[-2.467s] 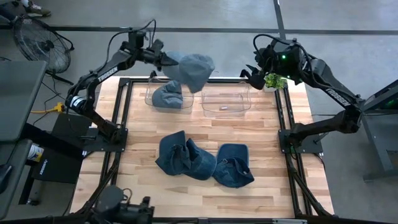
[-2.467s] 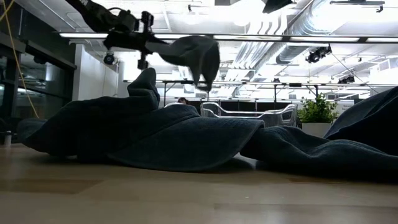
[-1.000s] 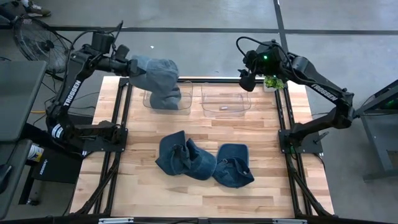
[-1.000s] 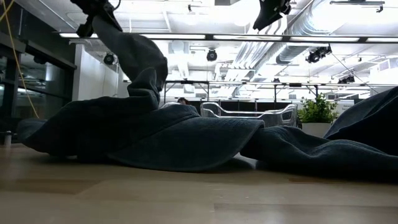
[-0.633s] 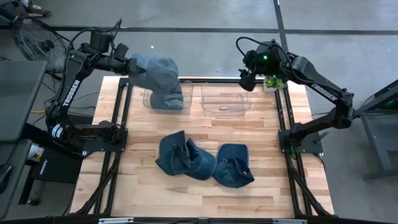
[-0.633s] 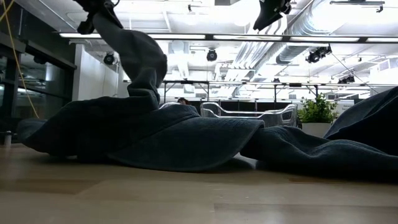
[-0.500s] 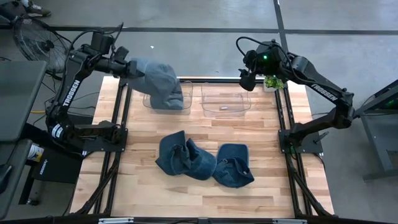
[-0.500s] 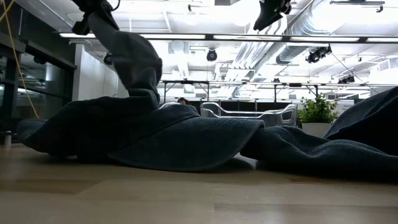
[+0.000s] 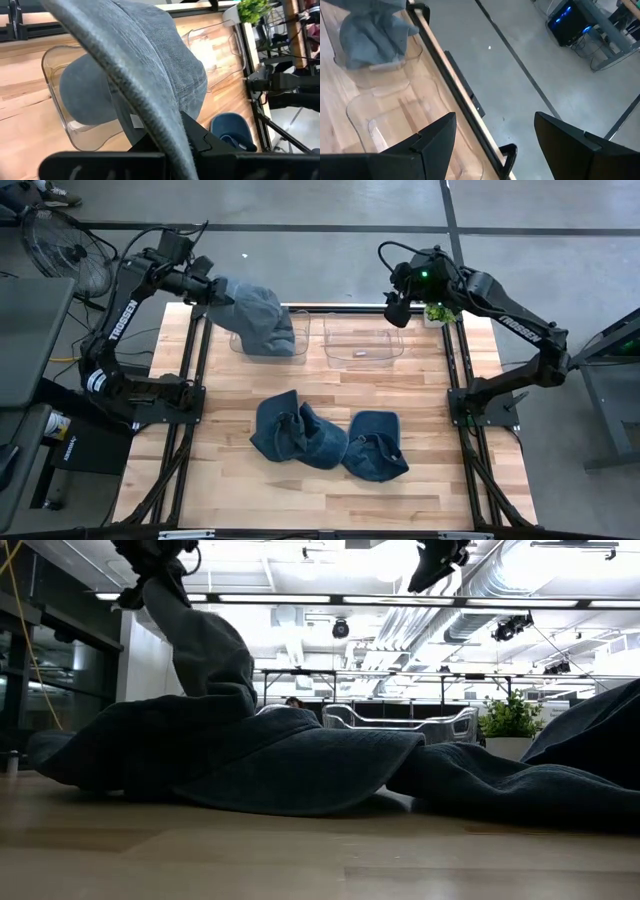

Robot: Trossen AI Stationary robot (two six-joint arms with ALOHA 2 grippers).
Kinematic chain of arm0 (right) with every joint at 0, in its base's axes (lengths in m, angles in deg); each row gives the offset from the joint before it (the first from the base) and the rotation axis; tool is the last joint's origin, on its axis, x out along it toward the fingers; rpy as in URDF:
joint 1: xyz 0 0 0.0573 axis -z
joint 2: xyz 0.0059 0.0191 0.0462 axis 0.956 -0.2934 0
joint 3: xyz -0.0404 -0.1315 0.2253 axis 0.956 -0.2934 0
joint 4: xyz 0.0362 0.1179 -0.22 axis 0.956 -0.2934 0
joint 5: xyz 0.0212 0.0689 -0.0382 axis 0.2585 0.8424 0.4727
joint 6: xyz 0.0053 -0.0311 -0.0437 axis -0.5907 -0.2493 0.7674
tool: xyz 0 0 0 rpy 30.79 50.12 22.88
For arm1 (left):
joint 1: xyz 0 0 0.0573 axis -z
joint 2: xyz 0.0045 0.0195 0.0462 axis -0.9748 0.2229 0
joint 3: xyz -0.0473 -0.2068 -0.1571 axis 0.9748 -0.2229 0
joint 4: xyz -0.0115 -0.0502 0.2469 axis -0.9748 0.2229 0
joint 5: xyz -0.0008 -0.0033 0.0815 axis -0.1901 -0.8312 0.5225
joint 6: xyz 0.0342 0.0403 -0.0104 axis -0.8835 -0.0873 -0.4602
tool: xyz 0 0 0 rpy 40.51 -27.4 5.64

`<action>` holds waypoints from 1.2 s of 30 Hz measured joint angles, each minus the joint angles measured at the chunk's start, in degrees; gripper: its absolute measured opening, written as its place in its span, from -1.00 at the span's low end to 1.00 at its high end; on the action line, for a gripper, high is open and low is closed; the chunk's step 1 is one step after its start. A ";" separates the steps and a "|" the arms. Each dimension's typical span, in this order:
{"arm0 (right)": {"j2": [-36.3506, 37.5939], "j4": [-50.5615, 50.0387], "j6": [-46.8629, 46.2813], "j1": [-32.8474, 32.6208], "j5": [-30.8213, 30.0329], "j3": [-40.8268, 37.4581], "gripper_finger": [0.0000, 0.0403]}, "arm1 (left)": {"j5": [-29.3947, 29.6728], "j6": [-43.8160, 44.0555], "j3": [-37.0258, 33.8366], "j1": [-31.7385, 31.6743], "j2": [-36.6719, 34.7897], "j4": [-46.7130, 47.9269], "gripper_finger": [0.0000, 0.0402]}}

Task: Pick & Place hat
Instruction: Put the gray cap into the left transparent bin

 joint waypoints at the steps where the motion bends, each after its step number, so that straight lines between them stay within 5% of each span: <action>1: -0.01 -0.02 -0.02 0.00 -0.04 -0.71 0.31 | 0.22 -0.04 -0.01 0.57 0.60 -0.01 -0.98; 7: -0.02 0.85 -1.47 0.00 0.00 -5.63 0.31 | 5.60 1.01 -2.00 6.35 3.43 -2.19 -0.98; 22: -0.04 2.77 -2.04 -0.02 0.98 -7.44 0.31 | 8.79 14.48 -22.73 11.81 3.70 -27.09 -0.98; 36: -1.47 21.62 -5.06 -0.66 19.84 -7.44 0.31 | 11.85 19.17 -33.80 11.81 3.63 -39.59 -0.98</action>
